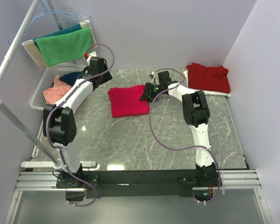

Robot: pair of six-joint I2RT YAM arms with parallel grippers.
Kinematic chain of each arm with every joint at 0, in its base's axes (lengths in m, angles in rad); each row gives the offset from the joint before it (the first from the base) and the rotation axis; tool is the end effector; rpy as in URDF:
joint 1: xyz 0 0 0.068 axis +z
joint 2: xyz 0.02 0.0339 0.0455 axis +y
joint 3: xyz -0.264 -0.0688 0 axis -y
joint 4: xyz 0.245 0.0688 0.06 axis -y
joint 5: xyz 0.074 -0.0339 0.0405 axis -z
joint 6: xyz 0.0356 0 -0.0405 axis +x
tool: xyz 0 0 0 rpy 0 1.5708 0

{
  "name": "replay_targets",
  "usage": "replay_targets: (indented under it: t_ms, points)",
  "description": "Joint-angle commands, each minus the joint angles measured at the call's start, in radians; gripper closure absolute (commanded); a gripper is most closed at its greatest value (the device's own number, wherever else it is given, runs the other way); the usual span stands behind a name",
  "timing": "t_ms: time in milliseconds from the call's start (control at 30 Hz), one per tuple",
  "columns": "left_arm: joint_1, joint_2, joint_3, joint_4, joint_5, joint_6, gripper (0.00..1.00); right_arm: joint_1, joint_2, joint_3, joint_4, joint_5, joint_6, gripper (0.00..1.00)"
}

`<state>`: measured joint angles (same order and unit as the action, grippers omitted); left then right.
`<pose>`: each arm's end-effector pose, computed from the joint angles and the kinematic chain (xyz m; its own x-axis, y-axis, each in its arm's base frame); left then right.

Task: Fold and stack the t-shirts
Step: Neatly place the folded tshirt to the corner

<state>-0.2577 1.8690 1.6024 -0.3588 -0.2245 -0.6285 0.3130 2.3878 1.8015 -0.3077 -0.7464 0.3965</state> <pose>0.4254 -0.1039 0.2955 -0.5014 -0.4606 -0.7324 -0.2730 0.8875 -0.3712 0.4801 0.1808 0.1305 -0.9277 -0.0023 -0.3733 -0.2953 0.6162 0.7301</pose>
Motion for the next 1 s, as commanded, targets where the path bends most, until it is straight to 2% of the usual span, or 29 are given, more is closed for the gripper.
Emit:
replay_targets:
  t_ms: [0,67,133,167,200,367,533,800,967]
  points:
    - [0.003,-0.073,-0.012,0.011,0.016,0.023,0.45,0.009,0.077,0.027,-0.044,-0.097,0.005,0.60]
    - [0.003,-0.079,-0.019,0.008,0.017,0.023,0.45,0.011,0.080,0.036,-0.053,-0.093,0.001,0.67]
    - [0.003,-0.088,-0.024,0.004,0.014,0.024,0.45,0.009,0.083,0.045,-0.070,-0.093,-0.005,0.82]
    - [0.003,-0.093,-0.033,0.004,0.014,0.027,0.46,0.009,0.083,0.058,-0.077,-0.090,-0.011,0.98]
    - [0.003,-0.096,-0.039,0.004,0.013,0.029,0.46,0.011,0.083,0.064,-0.097,-0.087,-0.015,1.00]
    - [0.003,-0.126,-0.071,-0.005,0.008,0.029,0.46,0.009,0.042,0.073,-0.119,0.017,-0.027,1.00]
    - [0.003,-0.160,-0.108,-0.005,0.007,0.024,0.47,-0.005,-0.012,0.165,-0.258,0.209,-0.083,1.00]
    - [0.003,-0.199,-0.162,-0.003,0.004,0.024,0.47,-0.126,-0.035,0.318,-0.447,0.422,-0.182,1.00]
    - [0.003,-0.205,-0.162,-0.006,0.011,0.027,0.47,-0.186,-0.050,0.389,-0.490,0.551,-0.238,1.00]
